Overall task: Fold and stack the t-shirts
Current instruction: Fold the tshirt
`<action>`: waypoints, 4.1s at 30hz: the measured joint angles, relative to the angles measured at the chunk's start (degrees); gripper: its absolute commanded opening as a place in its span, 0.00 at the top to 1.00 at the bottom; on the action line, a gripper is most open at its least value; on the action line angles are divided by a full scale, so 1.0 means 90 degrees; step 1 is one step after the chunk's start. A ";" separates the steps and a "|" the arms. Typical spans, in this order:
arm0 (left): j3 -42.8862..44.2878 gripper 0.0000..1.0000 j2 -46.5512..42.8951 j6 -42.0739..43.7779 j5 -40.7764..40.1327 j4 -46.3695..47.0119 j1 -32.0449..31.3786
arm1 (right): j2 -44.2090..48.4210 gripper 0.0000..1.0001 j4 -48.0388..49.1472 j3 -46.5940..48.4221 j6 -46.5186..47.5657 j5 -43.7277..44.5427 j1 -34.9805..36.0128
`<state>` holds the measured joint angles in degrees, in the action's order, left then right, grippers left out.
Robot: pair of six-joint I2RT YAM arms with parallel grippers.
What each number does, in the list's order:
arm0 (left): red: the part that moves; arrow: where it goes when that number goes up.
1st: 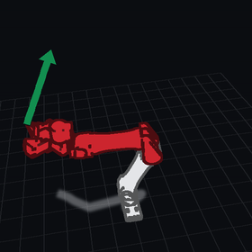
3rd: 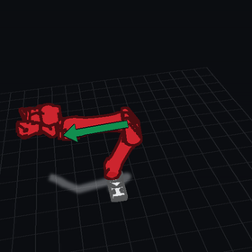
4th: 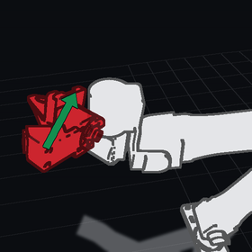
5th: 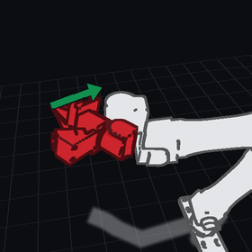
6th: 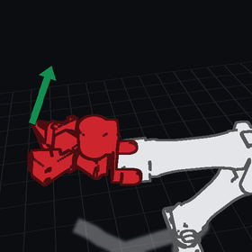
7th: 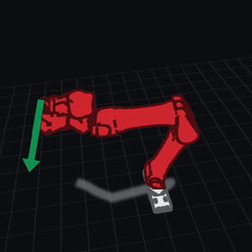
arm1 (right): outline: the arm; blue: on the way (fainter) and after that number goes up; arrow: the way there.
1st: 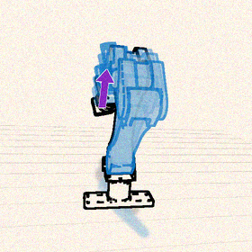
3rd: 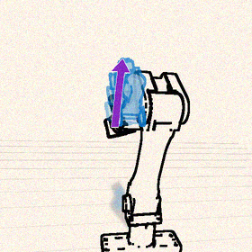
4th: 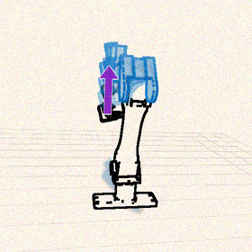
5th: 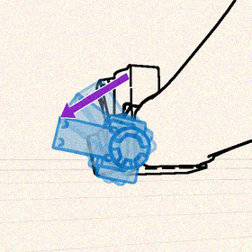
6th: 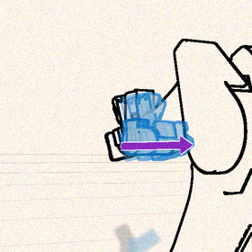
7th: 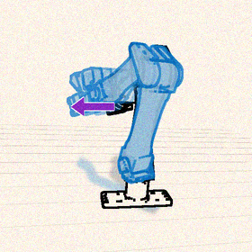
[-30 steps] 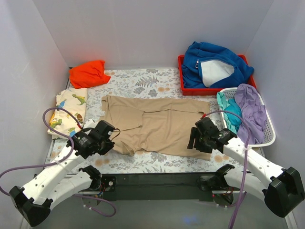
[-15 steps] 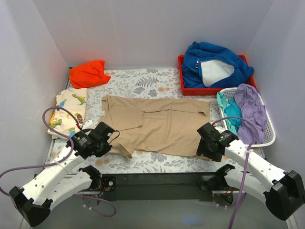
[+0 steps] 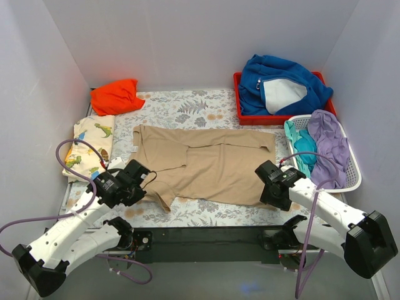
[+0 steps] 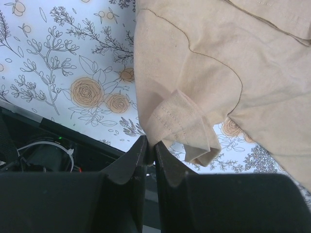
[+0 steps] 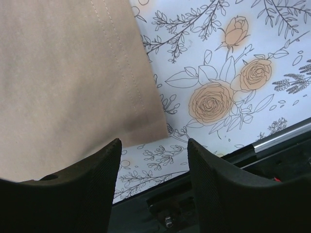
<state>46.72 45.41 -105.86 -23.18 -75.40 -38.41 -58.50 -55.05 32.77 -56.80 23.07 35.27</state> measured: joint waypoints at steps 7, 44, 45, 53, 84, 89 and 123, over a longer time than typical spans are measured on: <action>0.0032 0.91 -0.0017 0.0046 -0.0002 -0.0002 0.0000 | -0.0231 0.42 0.0367 -0.0085 0.0017 0.0075 0.0000; 0.0731 0.90 0.0046 0.0155 -0.0338 -0.0143 0.0000 | 0.0335 0.99 0.1132 -0.0102 0.0299 -0.0573 0.0053; 0.0760 0.90 0.0078 0.0170 -0.0359 -0.0143 0.0000 | 0.0364 0.99 0.1110 0.0017 0.0355 -0.0559 0.0053; 0.0753 0.89 0.0398 0.0299 -0.0282 -0.0085 0.0000 | -0.0053 0.99 0.1090 0.1093 0.1059 -0.0219 0.0053; 0.0850 0.89 0.2113 0.2021 -0.0347 0.2076 0.1807 | -0.1780 0.99 0.2130 0.1902 0.3487 0.0481 -0.1258; 0.0867 0.89 0.2637 0.2514 -0.0299 0.2652 0.1965 | -0.2317 0.99 0.2322 0.2174 0.3832 0.0236 -0.1384; 0.1450 0.87 0.4612 0.4911 -0.0865 0.5340 0.2625 | -0.4490 0.99 0.2958 0.3480 0.4962 -0.0129 -0.1965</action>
<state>59.77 86.91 -61.67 -30.96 -27.33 -14.79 -98.91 -28.42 64.10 -12.14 21.91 17.58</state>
